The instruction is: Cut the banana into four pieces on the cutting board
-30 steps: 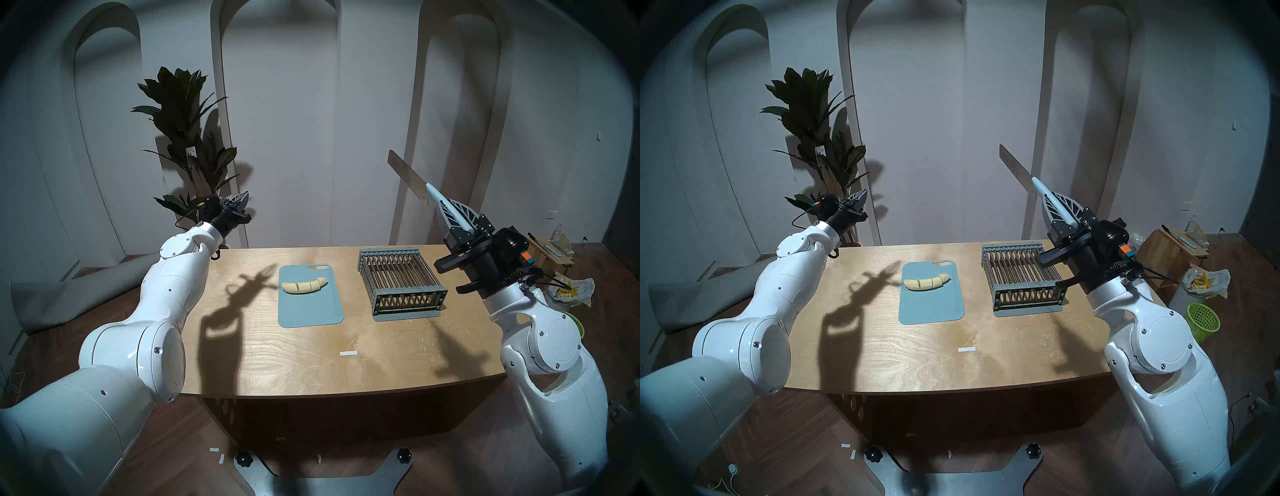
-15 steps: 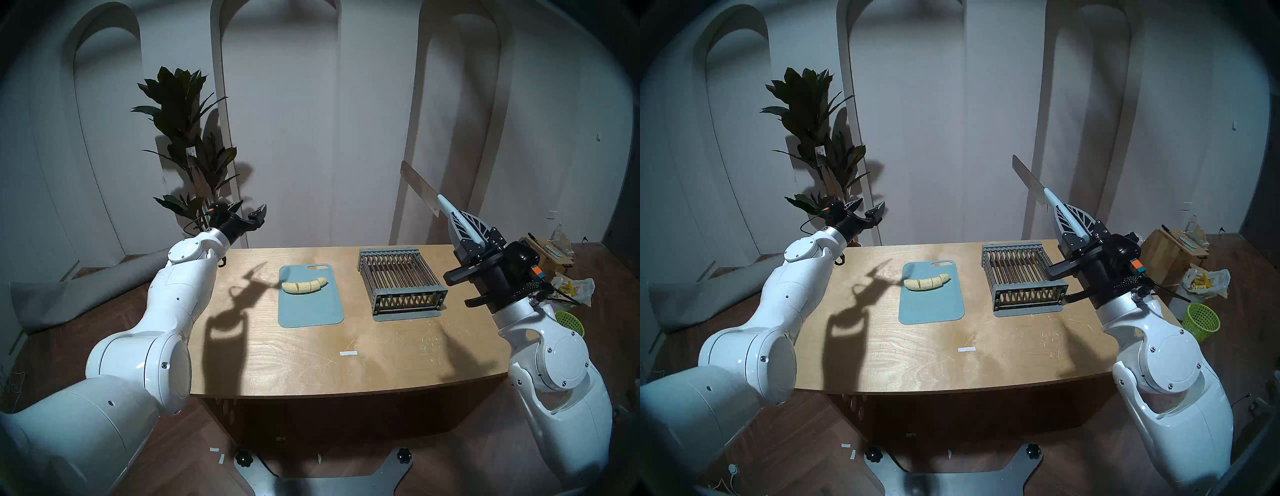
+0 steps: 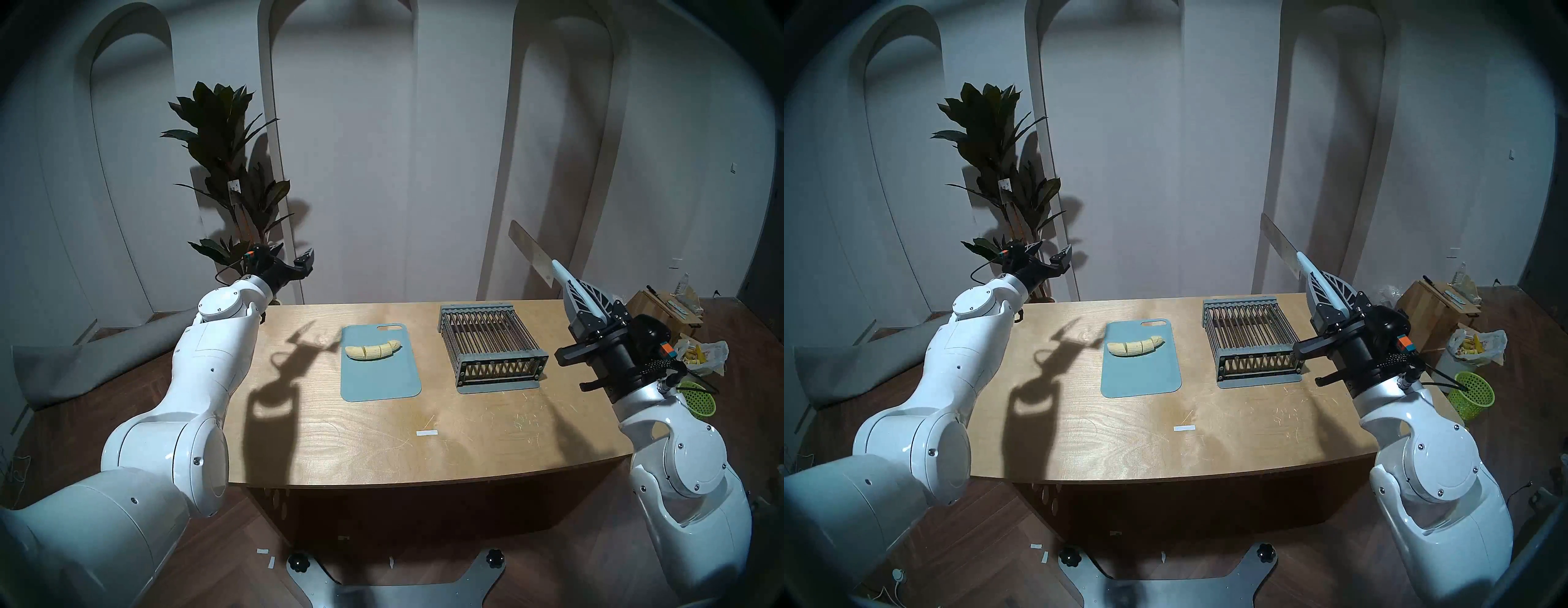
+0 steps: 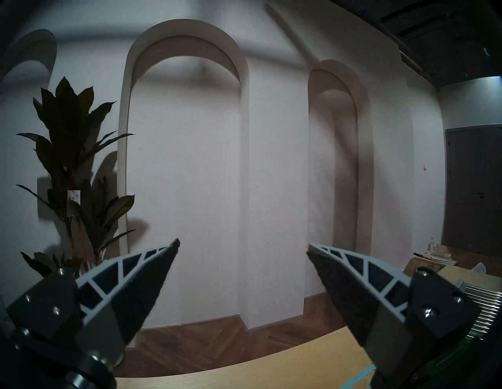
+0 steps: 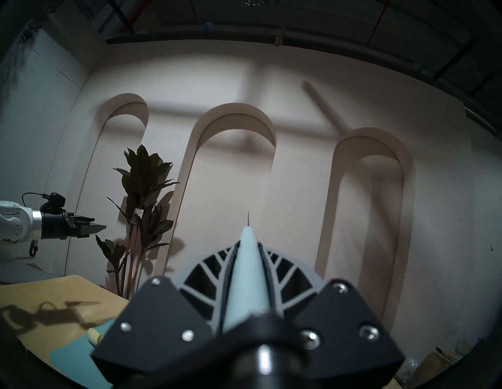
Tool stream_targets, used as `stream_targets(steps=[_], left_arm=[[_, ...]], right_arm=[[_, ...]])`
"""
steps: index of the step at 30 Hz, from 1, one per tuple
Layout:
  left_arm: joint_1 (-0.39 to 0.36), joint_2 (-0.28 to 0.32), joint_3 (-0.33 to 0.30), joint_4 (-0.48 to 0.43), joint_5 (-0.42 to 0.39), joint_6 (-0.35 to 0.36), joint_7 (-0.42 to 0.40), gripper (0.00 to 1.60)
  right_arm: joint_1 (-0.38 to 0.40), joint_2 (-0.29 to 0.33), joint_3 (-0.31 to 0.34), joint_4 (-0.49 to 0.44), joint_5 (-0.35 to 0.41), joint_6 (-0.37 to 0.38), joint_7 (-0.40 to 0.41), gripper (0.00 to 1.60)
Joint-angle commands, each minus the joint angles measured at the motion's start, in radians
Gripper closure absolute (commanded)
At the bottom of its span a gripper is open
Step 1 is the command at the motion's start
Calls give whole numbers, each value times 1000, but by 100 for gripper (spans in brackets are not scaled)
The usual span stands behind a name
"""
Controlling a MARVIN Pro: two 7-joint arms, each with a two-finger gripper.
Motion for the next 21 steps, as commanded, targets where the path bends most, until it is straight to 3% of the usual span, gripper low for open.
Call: stream_targets(steps=[1, 10, 21], left_arm=[[7, -9, 6, -81, 21, 15, 48, 0], [58, -29, 14, -189, 59, 67, 126, 0], [129, -47, 17, -327, 98, 135, 222, 0]], right_arm=[[-31, -33, 51, -43, 41, 24, -29, 160], [-49, -60, 78, -84, 119, 95, -55, 160], [-32, -81, 85, -56, 220, 187, -82, 160]])
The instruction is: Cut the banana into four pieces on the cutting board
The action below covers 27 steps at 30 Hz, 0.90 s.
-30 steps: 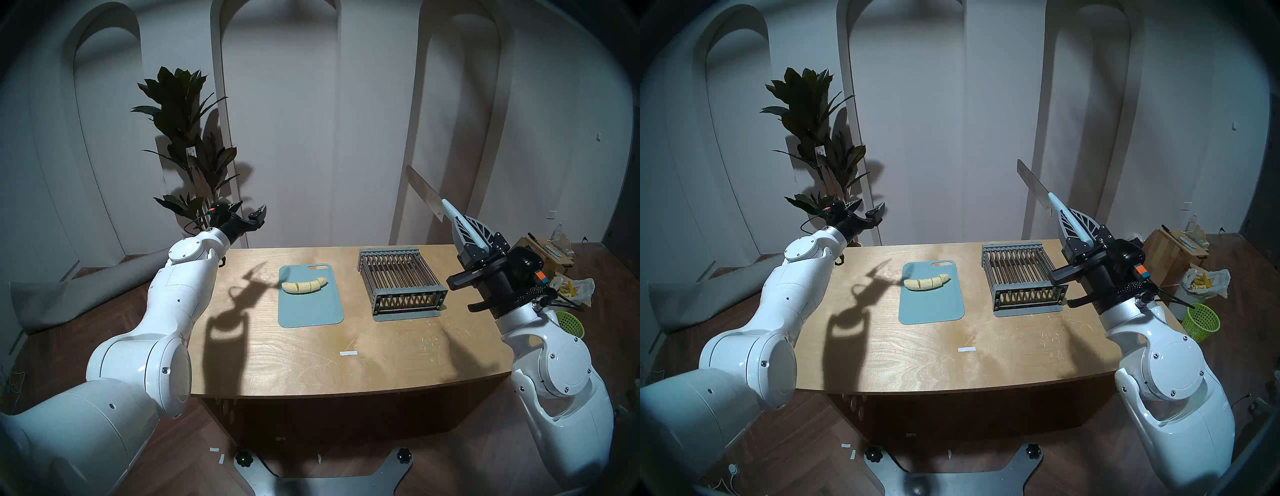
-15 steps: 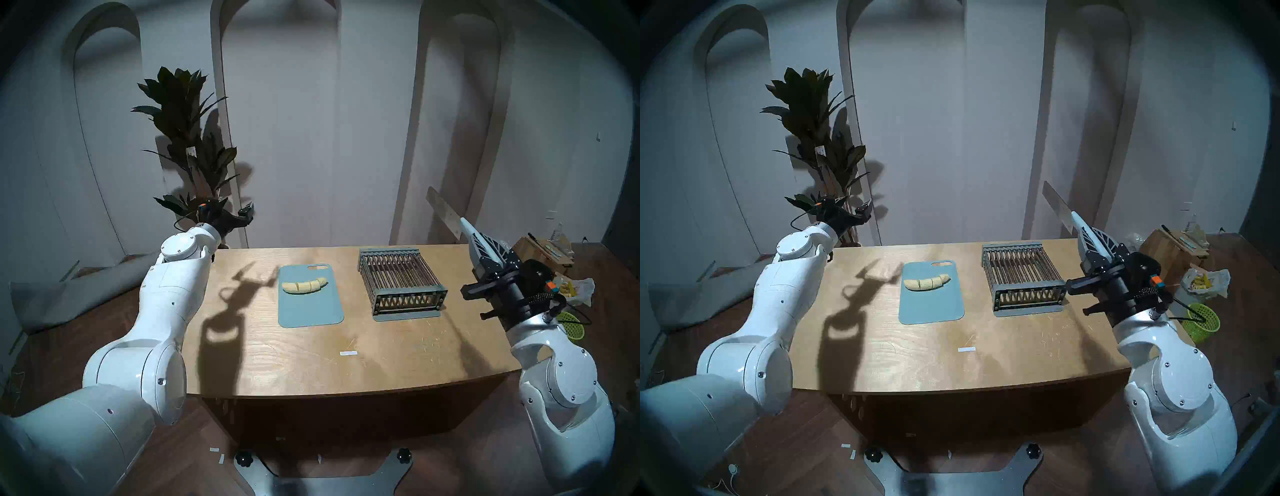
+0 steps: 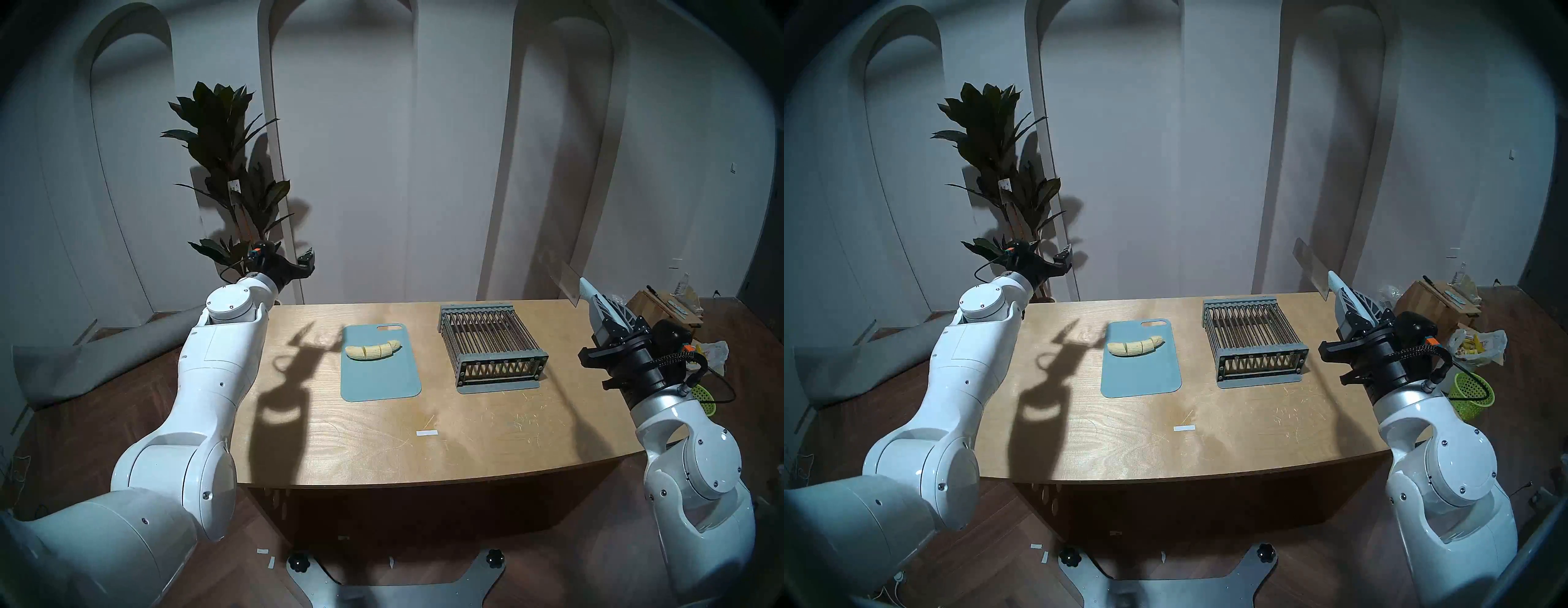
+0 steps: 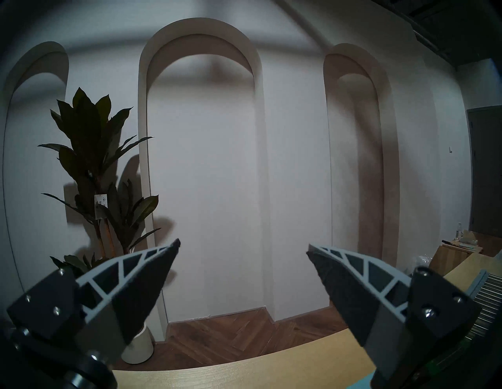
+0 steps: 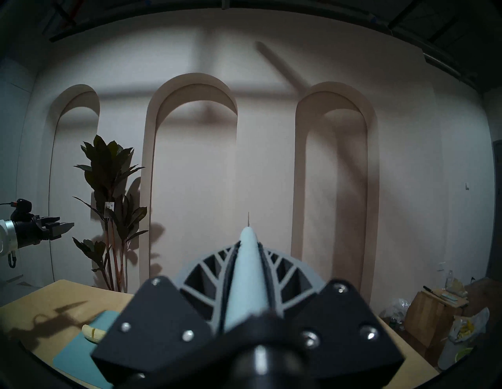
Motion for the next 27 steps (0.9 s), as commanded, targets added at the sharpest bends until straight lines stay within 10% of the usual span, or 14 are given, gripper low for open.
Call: stream_targets(steps=[1, 27], left_arm=[[26, -11, -3, -113, 19, 29, 57, 0], [194, -69, -8, -439, 106, 249, 281, 0]], right_arm=[[33, -12, 11, -1, 62, 43, -13, 160], [303, 39, -128, 169, 233, 257, -41, 160]])
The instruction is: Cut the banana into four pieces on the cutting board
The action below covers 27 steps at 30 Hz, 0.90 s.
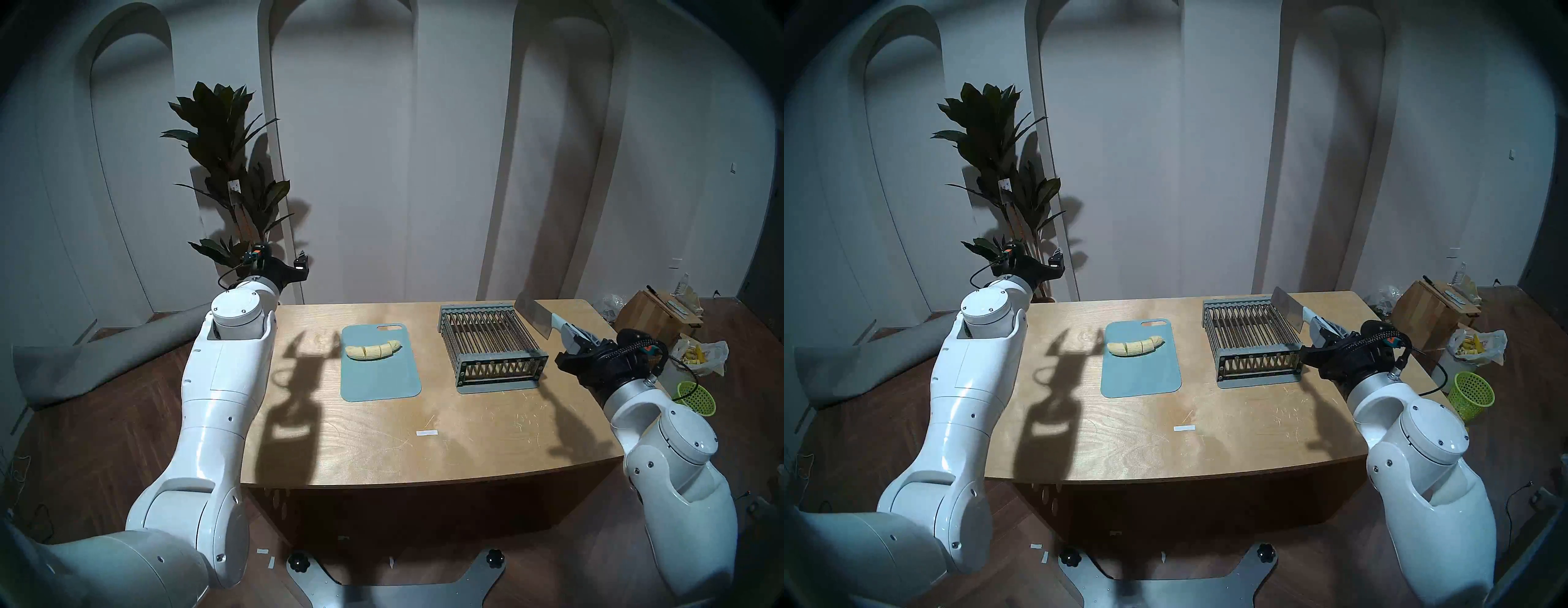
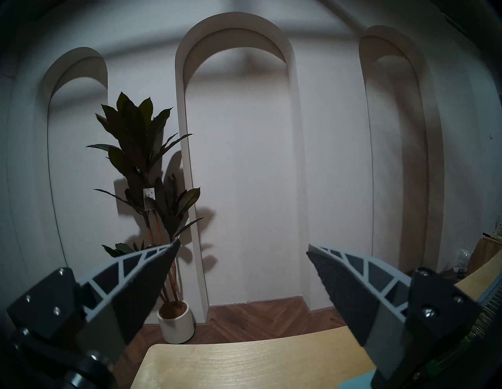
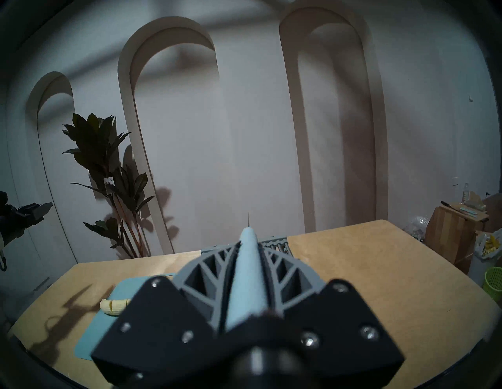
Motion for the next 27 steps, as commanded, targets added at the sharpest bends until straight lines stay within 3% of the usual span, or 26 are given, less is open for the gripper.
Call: stream_targets(steps=[1, 13, 27], left_arm=[[25, -20, -2, -114, 23, 53, 56, 0], [90, -58, 1, -257, 66, 203, 161, 0], [185, -80, 4, -436, 85, 469, 198, 0]], right_arm=[[112, 22, -19, 5, 34, 29, 2, 160], [224, 48, -58, 63, 78, 92, -6, 160], [362, 52, -119, 177, 132, 161, -39, 160]])
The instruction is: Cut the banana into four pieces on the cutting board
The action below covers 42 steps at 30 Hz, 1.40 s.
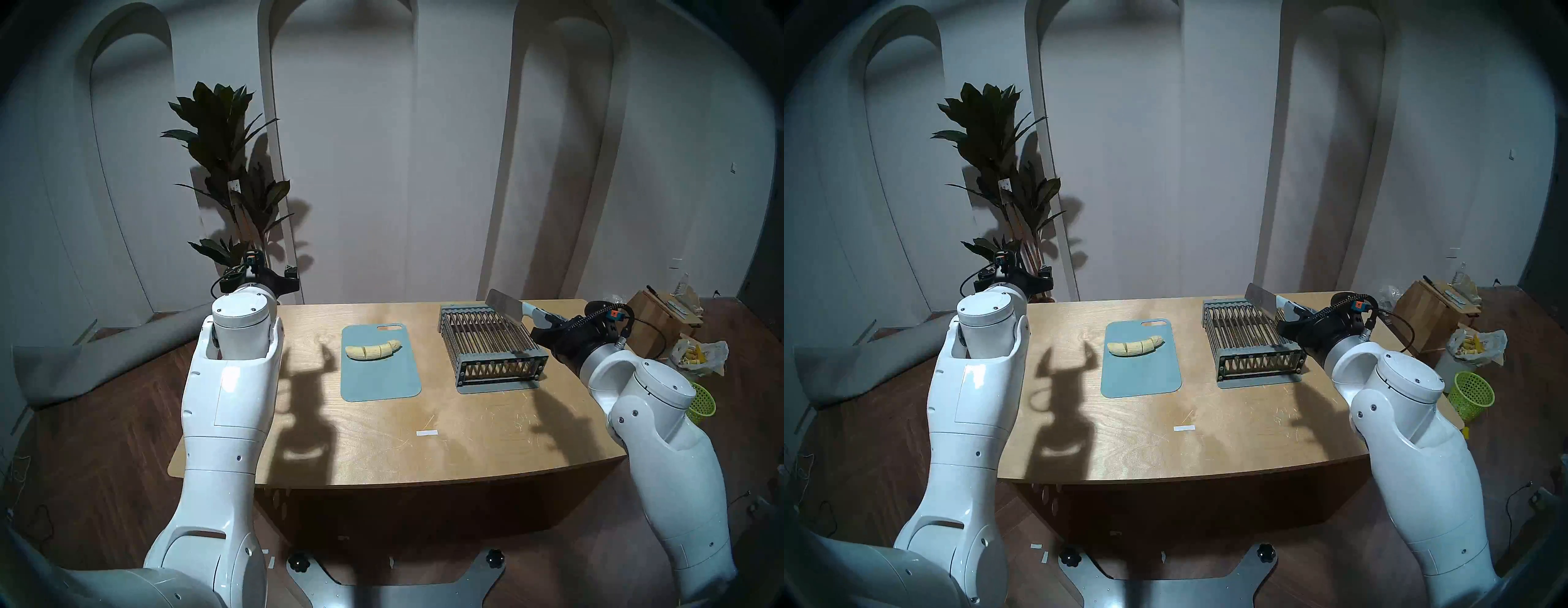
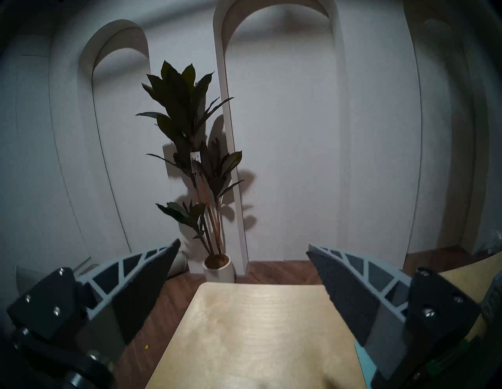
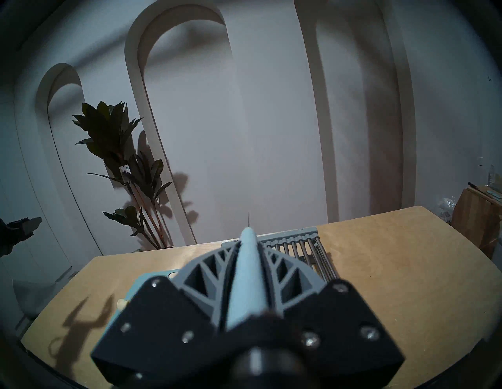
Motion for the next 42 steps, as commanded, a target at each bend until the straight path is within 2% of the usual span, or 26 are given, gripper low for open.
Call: stream_targets(steps=[1, 5, 6, 7, 8, 9, 10, 17, 26, 36, 42], left_arm=[[24, -6, 5, -111, 9, 101, 5, 0], [26, 15, 7, -130, -4, 135, -30, 0], [24, 23, 6, -130, -12, 139, -47, 0], [20, 46, 6, -126, -25, 138, -87, 0], [18, 52, 3, -121, -27, 142, -96, 0], [18, 63, 2, -117, -34, 137, -116, 0], [17, 69, -4, -108, -37, 140, -126, 0], [31, 117, -14, -54, -48, 107, -191, 0], [38, 148, -14, -11, -53, 26, -230, 0], [57, 138, -27, -62, -82, 36, -257, 0], [78, 130, -41, -73, -101, 39, -262, 0]], right_arm=[[113, 3, -17, 40, 18, 17, -15, 160], [151, 5, -36, 68, 24, 39, -28, 160], [175, 2, -46, 83, 26, 50, -33, 160], [164, 5, -43, 79, 27, 48, -35, 160], [210, -1, -60, 108, 30, 69, -45, 160], [180, 2, -49, 91, 31, 58, -43, 160], [210, -2, -61, 109, 32, 72, -50, 160], [241, -12, -80, 136, 45, 102, -82, 160], [204, -28, -83, 115, 57, 110, -113, 160], [146, -33, -71, 69, 70, 108, -136, 160], [75, -27, -54, 41, 82, 111, -147, 160]])
